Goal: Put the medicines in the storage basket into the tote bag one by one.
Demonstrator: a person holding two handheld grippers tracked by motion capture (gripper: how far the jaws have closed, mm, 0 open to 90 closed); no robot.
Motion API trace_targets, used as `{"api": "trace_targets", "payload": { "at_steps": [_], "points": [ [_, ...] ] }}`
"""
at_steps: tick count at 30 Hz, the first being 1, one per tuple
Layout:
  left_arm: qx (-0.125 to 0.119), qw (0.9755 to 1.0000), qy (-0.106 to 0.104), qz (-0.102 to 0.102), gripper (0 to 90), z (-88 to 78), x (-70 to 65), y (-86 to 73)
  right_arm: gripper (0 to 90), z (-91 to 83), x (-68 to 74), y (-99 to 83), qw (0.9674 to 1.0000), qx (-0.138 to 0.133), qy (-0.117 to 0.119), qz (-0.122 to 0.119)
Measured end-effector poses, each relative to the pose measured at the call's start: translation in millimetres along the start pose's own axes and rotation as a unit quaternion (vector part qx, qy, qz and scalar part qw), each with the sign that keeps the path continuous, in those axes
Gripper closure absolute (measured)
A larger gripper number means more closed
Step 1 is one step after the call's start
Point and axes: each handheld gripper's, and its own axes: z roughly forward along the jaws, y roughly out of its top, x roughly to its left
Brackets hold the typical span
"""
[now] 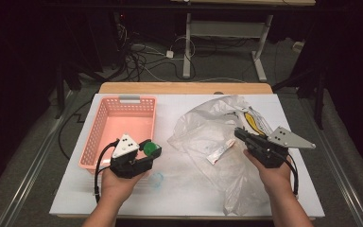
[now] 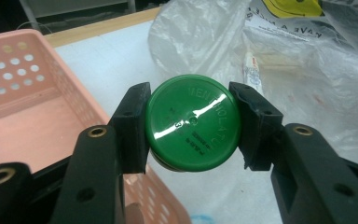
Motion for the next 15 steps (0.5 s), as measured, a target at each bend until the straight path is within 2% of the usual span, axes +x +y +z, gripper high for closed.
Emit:
{"api": "trace_targets", "payload": {
  "at_steps": [8,15],
  "points": [
    [0.014,0.9996,-0.025,0.003,50.6,13.1,-11.4,-1.6,90.0,-0.3,-0.6,-0.3,1.0,0.001,0.0,-0.001],
    [0.026,0.9989,-0.035,0.015,50.6,23.5,-22.8,-3.0,90.0,0.6,0.8,-0.8,1.0,0.003,0.003,-0.001]
  ]
}}
